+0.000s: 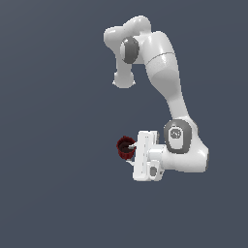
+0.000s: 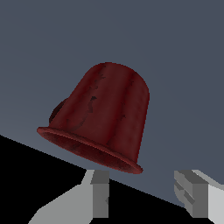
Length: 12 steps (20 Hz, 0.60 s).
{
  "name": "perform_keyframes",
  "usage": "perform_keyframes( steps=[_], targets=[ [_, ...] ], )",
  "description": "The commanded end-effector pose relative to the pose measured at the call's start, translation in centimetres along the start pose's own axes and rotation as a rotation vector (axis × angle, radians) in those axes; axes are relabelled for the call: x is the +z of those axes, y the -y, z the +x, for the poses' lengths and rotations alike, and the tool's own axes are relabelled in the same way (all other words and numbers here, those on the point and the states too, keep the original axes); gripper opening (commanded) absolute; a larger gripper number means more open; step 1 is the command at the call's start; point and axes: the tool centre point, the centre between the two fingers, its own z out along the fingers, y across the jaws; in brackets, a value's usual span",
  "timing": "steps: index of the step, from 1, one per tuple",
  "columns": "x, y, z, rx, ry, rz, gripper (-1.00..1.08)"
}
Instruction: Pick up the object and move it to a goal position.
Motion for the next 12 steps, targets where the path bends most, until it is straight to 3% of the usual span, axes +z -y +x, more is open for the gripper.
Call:
perform_keyframes(
  steps=[1,12],
  targets=[
    [0.0,0.0,0.0,-0.008,0.009,0.002,0.28],
    [1.0,0.1,0.0,-0.006,0.006,0.001,0.28]
  ],
)
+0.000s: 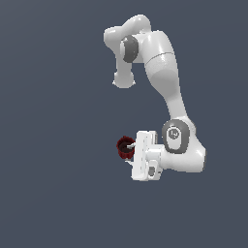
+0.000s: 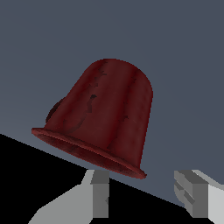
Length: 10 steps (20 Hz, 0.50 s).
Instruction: Pick up the object and move it to a goal position.
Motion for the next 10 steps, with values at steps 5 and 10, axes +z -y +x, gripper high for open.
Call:
perform_keyframes(
  steps=[5,10],
  targets=[
    [1.6,0.0,0.0,-0.001,0.001,0.001,0.28],
    [2.3,0.0,0.0,-0.002,0.002,0.001,0.28]
  ],
)
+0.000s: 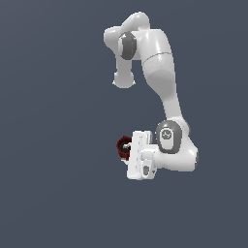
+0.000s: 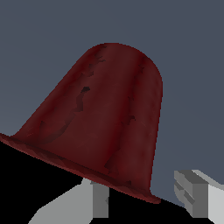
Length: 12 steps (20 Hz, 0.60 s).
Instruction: Pick up the object and move it to a goal position.
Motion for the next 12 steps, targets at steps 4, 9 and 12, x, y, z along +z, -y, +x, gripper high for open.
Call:
perform_keyframes(
  steps=[4,9,12],
  targets=[
    [0.17,0.00,0.00,0.000,0.000,-0.001,-1.00],
    [0.17,0.00,0.00,0.000,0.000,-0.001,-1.00],
    [0.13,-0.01,-0.03,0.000,0.000,-0.001,-1.00]
  ],
)
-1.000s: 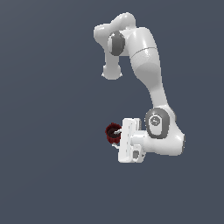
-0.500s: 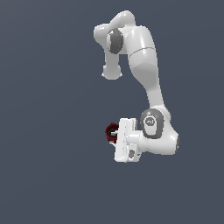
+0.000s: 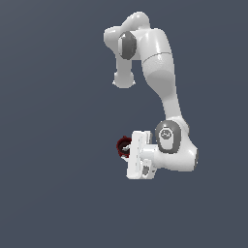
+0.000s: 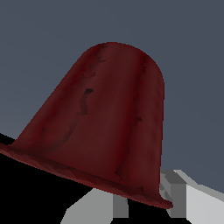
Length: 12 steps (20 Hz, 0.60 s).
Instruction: Pick up the object and move it to a goal position.
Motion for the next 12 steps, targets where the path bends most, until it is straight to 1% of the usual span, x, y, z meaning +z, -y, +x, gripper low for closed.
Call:
perform_keyframes(
  steps=[1,7,12],
  targets=[
    [0.0,0.0,0.0,0.000,0.000,0.000,-1.00],
    [-0.5,0.4,-1.1,0.000,0.000,0.000,-1.00],
    [-1.4,1.4,-3.3,0.000,0.000,0.000,-1.00]
  ],
)
